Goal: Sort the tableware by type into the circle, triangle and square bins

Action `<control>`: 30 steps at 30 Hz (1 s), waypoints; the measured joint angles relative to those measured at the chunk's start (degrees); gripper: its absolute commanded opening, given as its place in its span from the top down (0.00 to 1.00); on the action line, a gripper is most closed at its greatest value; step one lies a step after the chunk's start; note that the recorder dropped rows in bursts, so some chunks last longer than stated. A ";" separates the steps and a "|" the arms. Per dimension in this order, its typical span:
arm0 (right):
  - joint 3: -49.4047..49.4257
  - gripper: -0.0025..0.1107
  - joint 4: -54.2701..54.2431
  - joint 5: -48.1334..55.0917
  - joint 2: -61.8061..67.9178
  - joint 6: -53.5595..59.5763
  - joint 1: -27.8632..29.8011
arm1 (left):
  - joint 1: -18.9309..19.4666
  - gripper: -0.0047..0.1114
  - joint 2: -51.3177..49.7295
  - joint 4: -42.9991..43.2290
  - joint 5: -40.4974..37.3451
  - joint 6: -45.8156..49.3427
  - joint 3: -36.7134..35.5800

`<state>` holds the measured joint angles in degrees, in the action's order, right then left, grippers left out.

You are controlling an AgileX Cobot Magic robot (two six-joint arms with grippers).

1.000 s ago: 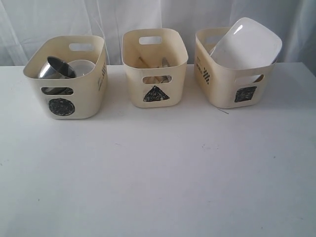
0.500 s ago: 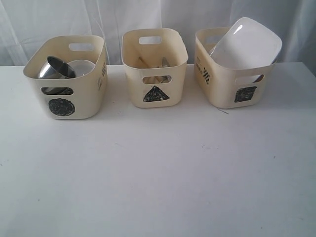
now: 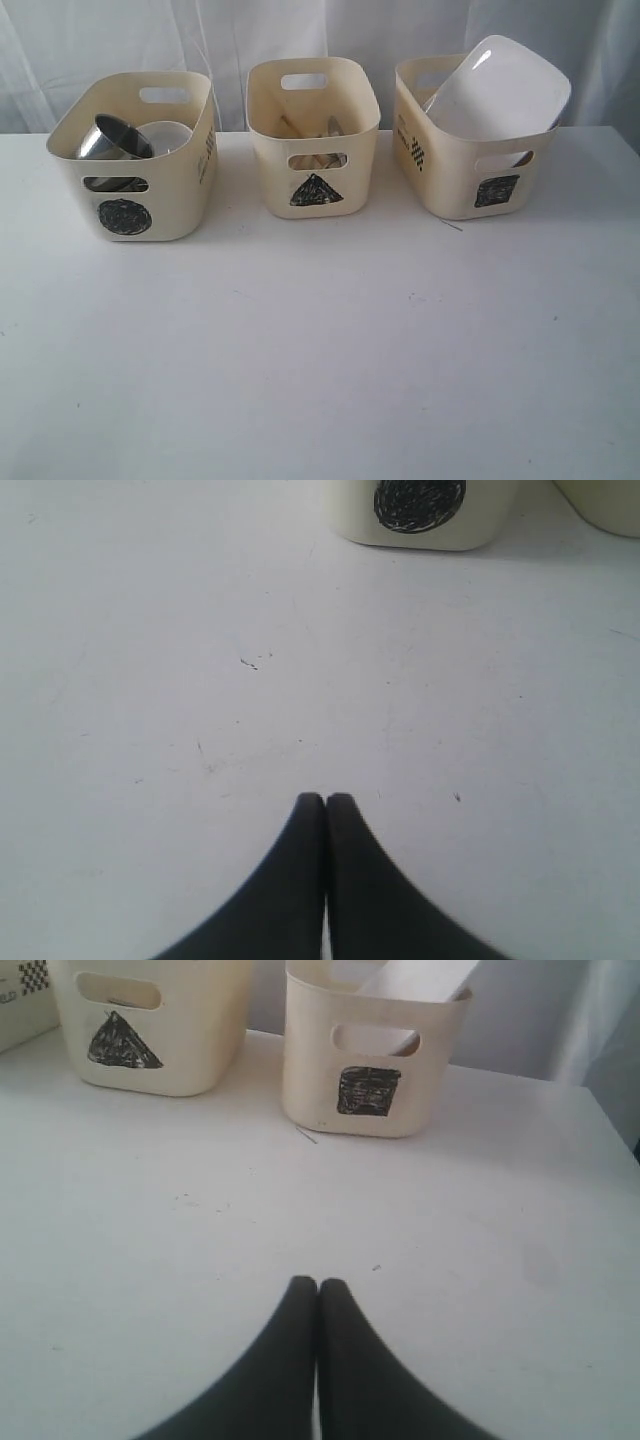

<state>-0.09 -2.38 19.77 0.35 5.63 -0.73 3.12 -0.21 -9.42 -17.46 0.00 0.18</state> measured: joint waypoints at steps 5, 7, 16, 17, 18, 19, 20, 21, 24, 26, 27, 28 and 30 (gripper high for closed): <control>0.00 0.98 9.04 0.00 0.00 -15.90 0.00 | 0.00 0.96 0.00 0.00 0.00 0.00 0.00; 0.00 0.98 11.64 0.00 0.00 -20.91 0.00 | 0.00 0.96 0.00 0.00 0.00 0.00 0.00; 0.00 0.98 9.99 0.14 0.00 -13.84 1.70 | 0.00 0.96 0.00 0.00 0.00 0.00 0.00; 0.00 0.98 9.99 0.14 0.00 -13.84 1.70 | 0.00 0.96 0.00 0.00 0.00 0.00 0.00; 0.00 0.98 9.99 0.14 0.00 -13.84 1.70 | 0.00 0.96 0.00 0.00 0.00 0.00 0.00; 0.00 0.98 9.99 0.19 0.00 -13.84 1.70 | 0.00 0.96 0.00 0.00 0.00 0.00 0.00; 0.00 0.98 9.90 0.19 0.00 -13.84 1.70 | 0.00 0.96 0.00 0.00 0.00 0.00 0.00; 0.00 0.98 9.90 0.19 0.00 -13.84 1.70 | 0.00 0.96 0.00 0.00 0.00 0.00 0.00; 0.00 0.98 9.90 0.19 0.00 -13.84 1.70 | 0.00 0.96 0.00 0.00 0.00 0.00 0.00; 0.00 0.98 9.90 0.19 0.00 -13.84 1.70 | 0.00 0.96 0.00 0.00 0.00 0.00 0.00; 0.00 0.98 9.90 0.19 0.00 -13.84 1.70 | 0.00 0.96 0.00 0.00 0.00 0.00 0.00; 0.00 0.98 9.90 0.19 0.00 -13.84 1.70 | 0.00 0.96 0.00 0.00 0.00 0.00 0.00; 0.00 0.98 9.90 0.19 0.00 -13.84 1.70 | 0.00 0.96 0.00 0.00 0.00 0.00 0.00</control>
<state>-0.09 7.52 19.95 0.35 -8.21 0.98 3.12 -0.21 -9.42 -17.46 0.00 0.18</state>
